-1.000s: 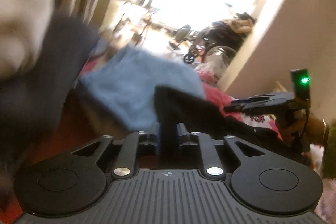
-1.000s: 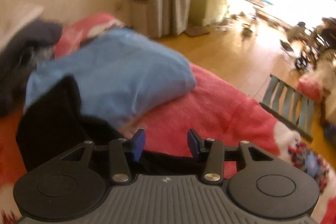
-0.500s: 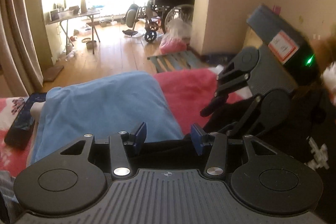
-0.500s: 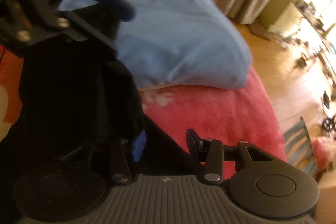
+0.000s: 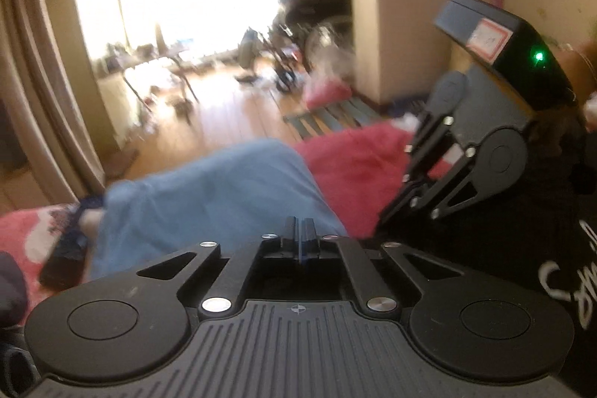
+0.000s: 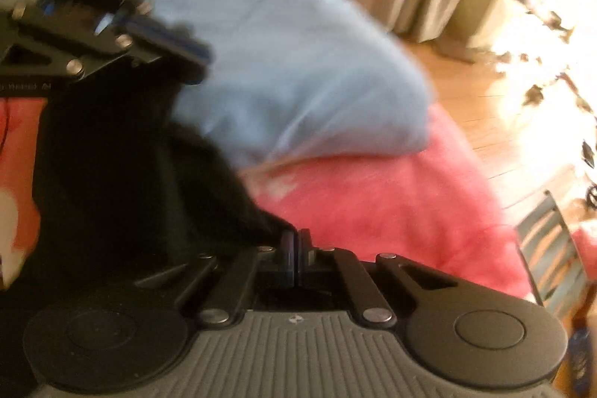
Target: Fold clothes
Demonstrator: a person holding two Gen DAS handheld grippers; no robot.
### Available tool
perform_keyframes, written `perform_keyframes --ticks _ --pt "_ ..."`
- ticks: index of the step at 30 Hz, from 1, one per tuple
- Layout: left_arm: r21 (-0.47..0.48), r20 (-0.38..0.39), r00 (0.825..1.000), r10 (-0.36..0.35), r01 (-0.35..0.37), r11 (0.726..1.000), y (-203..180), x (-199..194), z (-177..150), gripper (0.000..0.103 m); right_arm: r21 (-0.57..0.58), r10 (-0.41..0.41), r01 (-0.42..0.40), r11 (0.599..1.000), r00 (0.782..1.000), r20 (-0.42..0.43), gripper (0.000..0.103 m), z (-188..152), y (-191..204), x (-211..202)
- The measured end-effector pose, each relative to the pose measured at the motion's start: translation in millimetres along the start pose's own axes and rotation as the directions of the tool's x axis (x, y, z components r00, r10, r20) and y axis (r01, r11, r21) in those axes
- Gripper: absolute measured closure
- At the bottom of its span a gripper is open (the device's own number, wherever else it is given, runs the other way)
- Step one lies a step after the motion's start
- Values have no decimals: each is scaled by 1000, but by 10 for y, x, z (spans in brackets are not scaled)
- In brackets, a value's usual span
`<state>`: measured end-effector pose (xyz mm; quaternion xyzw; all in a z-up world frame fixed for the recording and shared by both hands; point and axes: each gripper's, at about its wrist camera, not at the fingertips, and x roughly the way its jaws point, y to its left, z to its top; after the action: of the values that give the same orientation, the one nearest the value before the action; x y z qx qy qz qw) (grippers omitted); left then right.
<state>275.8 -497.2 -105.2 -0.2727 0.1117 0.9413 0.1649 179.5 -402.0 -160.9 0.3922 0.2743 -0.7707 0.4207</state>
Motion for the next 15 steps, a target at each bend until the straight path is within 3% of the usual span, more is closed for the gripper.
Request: perform_keyframes --ticks 5,9,12,15 --pt "-52 1 999 45 -45 998 96 57 34 103 133 -85 72 989 992 94 103 -83 -107 -26" --pt "-86 -21 1000 0 -2 996 124 55 -1 103 303 -157 107 947 977 143 103 -173 -218 38" --pt "-81 -34 999 -2 -1 997 119 4 -32 96 359 -104 33 933 978 179 103 -216 -285 -36" --pt "-114 -28 1000 5 -8 993 186 -97 -69 82 407 -47 -47 912 975 218 98 -258 -351 -118"
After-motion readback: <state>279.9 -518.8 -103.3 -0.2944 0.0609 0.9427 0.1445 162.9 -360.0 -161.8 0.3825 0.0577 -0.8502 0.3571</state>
